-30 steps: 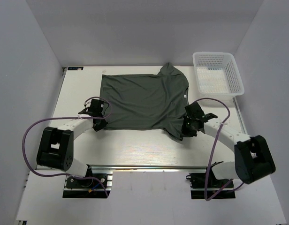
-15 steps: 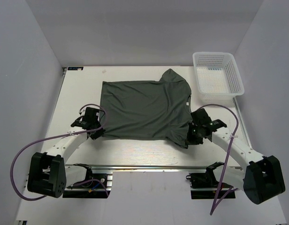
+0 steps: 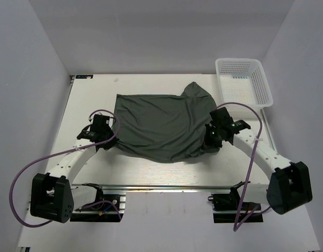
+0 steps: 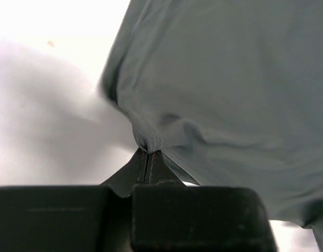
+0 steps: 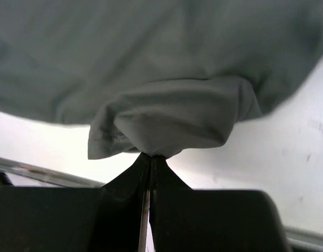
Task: Fold and stack the t-shirts
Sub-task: Fold the flattened tshirt in 1/3 of the way
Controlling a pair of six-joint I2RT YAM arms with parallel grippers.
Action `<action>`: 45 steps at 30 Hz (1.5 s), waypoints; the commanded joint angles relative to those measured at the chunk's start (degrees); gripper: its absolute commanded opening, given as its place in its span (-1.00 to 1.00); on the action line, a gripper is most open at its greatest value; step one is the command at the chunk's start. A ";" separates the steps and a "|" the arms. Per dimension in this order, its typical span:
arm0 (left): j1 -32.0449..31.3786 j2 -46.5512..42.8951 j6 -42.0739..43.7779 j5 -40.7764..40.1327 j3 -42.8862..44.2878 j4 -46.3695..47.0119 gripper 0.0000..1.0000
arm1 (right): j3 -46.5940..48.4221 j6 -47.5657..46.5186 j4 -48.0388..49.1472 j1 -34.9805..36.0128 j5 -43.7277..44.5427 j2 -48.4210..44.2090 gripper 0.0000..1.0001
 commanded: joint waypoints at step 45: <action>6.82 33.82 9.92 1.01 39.45 3.19 1.00 | 38.09 -14.49 6.72 -11.66 -3.93 33.66 0.54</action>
